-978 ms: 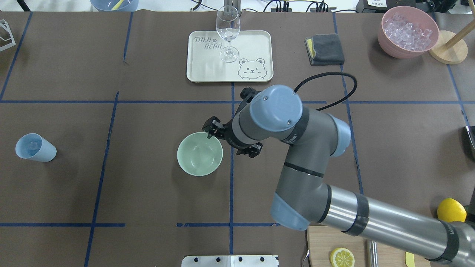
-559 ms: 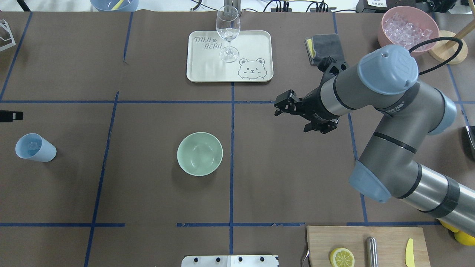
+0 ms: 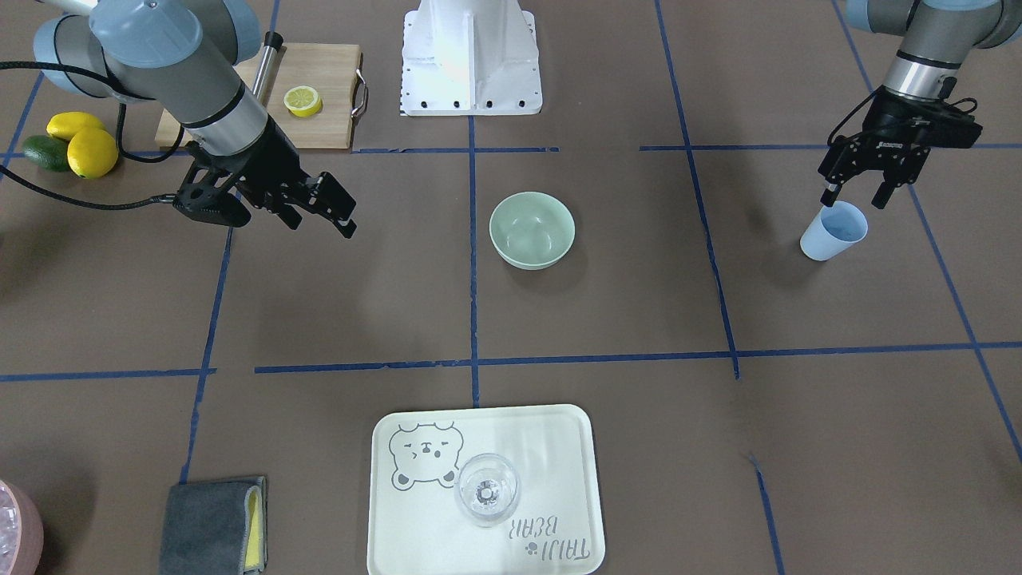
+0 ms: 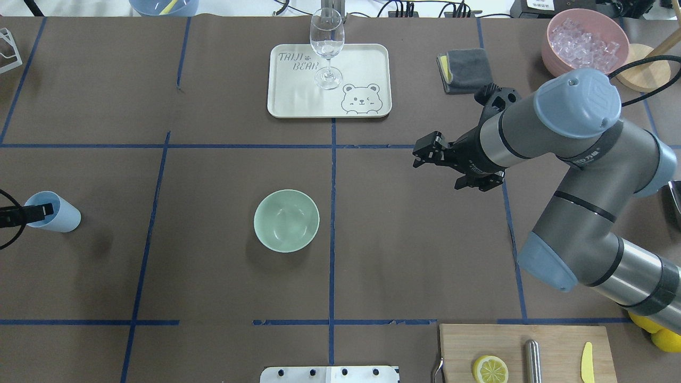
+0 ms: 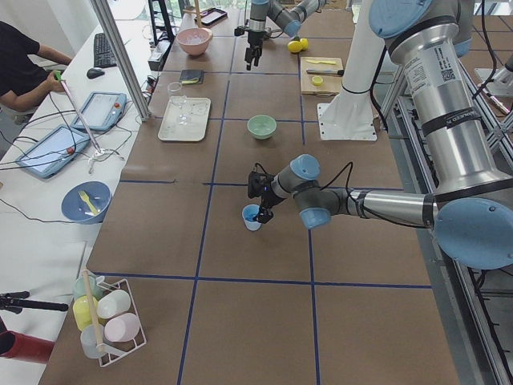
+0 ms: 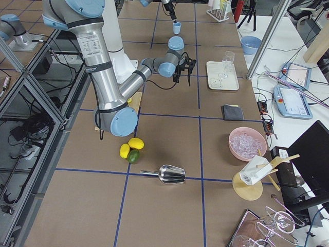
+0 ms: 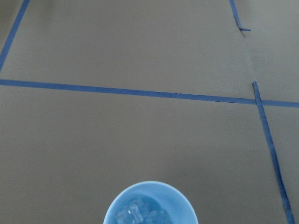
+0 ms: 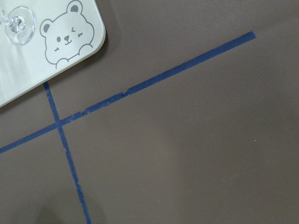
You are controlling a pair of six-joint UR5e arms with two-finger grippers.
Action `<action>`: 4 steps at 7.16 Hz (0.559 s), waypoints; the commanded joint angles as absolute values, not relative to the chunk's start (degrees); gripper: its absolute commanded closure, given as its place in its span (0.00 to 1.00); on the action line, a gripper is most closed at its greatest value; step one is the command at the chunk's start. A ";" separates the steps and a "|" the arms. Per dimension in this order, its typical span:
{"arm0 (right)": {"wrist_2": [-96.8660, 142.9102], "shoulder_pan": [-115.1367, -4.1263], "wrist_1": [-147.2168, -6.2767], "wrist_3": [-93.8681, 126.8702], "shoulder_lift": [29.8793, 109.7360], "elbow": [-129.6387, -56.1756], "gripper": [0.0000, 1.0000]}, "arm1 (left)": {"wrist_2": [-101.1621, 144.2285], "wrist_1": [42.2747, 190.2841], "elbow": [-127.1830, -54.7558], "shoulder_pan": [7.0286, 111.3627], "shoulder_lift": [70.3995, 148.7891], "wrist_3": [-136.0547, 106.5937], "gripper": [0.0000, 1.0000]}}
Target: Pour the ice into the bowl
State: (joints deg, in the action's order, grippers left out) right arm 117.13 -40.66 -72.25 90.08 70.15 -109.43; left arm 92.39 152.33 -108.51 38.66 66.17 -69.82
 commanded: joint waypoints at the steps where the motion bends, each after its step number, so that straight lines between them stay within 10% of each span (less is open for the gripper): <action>1: 117.07 -40.61 -72.25 90.17 70.14 -109.51 0.00 | 85.48 152.75 -109.60 31.24 62.07 -76.70 0.00; 4: 116.98 -40.52 -72.25 90.18 69.87 -109.42 0.00 | 59.24 152.41 -109.34 12.80 60.64 -84.97 0.00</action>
State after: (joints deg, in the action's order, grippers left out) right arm 116.99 -40.54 -72.25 90.17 70.03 -109.48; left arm 68.48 152.68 -109.43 18.87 60.75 -82.74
